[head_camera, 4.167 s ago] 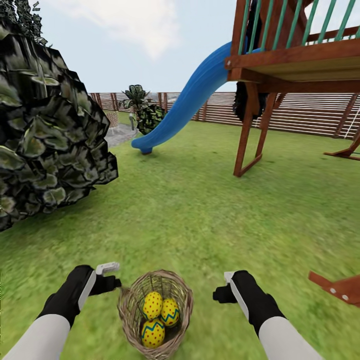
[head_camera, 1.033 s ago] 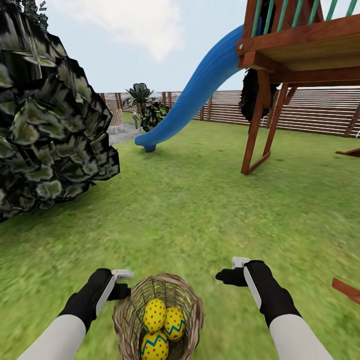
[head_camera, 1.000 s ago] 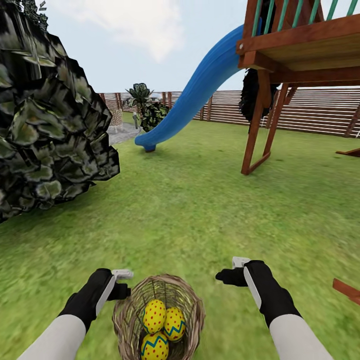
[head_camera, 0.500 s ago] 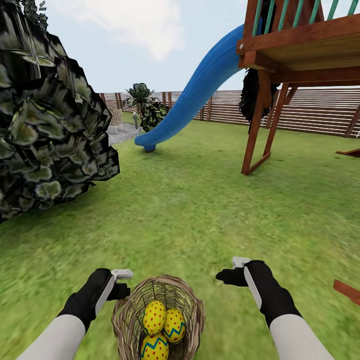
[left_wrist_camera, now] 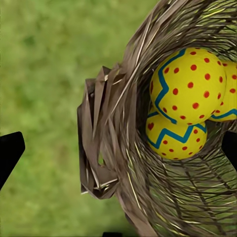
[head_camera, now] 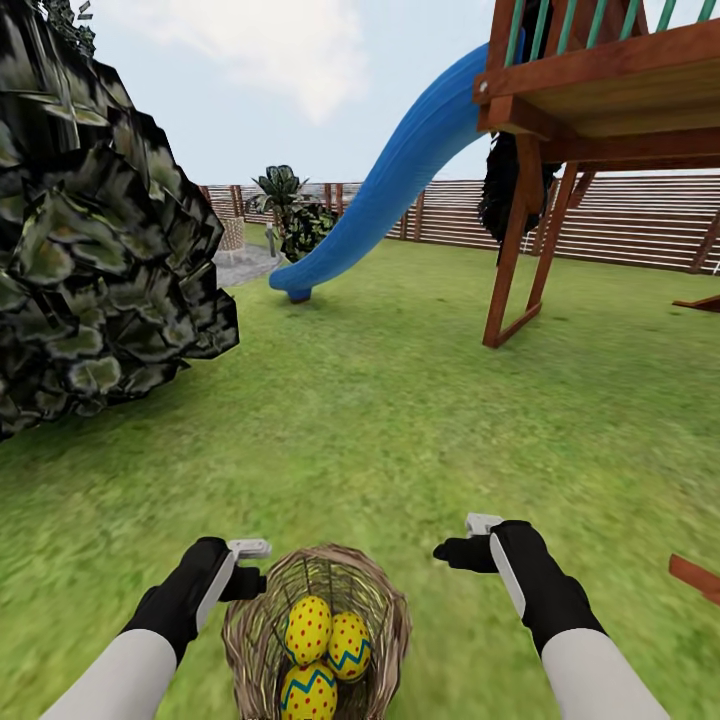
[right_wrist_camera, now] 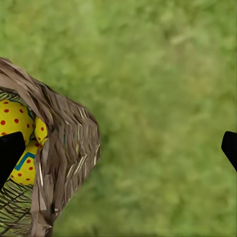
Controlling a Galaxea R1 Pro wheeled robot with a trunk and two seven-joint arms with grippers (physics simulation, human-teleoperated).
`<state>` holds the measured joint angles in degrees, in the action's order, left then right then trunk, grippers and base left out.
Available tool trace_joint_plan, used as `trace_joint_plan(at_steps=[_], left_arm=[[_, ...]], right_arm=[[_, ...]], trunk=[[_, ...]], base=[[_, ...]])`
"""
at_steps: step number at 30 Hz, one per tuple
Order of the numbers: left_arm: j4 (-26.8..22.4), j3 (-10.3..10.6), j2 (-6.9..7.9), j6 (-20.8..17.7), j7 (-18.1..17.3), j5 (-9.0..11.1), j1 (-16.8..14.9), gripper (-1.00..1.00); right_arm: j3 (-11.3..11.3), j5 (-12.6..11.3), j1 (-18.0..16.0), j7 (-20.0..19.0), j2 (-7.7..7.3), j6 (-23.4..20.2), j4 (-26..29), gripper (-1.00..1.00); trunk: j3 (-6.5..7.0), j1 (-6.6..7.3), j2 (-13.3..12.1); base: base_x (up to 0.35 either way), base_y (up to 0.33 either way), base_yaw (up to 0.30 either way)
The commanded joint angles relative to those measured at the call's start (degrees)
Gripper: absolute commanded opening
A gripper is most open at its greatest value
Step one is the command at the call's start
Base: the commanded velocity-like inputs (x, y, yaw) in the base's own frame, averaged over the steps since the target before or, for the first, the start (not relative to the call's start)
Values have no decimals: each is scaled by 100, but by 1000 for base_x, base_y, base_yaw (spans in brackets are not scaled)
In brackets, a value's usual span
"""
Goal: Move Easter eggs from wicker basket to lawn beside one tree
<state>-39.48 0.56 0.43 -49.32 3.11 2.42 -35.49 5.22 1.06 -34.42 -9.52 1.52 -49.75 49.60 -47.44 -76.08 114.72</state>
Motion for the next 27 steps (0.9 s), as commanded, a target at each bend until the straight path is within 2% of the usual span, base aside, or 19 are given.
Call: trace_joint_plan(at_steps=[1,27], left_arm=[[-7,8,8,-25,35,30,-2,100],[-7,-20,73,-16,41,30,-2,100]], right_arm=[[23,11,-3,-23,6,-26,6,100],[23,17,-3,-23,32,-26,6,100]], trunk=[[-24,-22,44],[-491,-593,1087]], base=[[0,0,0],[0,0,0]])
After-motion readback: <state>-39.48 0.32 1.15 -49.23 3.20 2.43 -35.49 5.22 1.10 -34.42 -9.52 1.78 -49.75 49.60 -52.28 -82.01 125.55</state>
